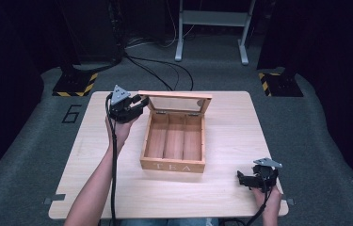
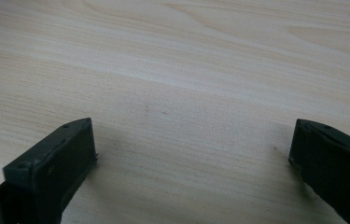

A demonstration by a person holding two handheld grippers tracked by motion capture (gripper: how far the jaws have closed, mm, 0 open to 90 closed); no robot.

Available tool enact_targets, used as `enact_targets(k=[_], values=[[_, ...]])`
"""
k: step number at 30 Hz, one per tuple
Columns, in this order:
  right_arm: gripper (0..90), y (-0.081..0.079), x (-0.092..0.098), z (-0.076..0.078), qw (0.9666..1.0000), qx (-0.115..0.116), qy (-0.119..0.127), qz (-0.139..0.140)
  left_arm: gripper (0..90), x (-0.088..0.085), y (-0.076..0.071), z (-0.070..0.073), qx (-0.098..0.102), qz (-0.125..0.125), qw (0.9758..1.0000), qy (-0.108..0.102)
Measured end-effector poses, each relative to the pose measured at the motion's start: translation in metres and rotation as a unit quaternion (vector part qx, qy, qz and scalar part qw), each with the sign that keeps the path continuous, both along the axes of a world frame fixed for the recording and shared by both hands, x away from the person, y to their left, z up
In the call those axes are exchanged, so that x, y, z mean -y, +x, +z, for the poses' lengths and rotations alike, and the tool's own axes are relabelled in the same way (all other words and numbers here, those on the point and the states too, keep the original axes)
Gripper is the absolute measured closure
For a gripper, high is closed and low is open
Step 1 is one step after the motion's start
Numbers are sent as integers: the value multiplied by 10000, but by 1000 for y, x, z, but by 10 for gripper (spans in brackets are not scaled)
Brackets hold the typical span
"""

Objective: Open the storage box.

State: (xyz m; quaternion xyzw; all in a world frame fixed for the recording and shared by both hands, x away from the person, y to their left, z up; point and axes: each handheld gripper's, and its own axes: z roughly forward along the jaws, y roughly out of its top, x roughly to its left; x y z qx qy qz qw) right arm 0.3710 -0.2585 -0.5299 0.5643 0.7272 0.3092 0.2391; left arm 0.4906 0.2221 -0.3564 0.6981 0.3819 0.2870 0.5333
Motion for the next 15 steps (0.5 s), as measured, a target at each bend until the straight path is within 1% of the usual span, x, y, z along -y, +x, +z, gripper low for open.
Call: enact_targets(k=[9,11,13,15], values=[[0,0,0,0,10000,-1,0,0,624,0,-1,-1,15,3,10000,-12],[0,0,0,0,10000,-1,2,-3,623,-1,-2,-1,-5,-17,10000,14],[0,0,0,0,10000,-2,-2,0,622,-1,-4,-3,-4,-37,10000,-31],[0,0,0,0,10000,4,-8,12,621,-1,-5,-4,19,-33,10000,-10]])
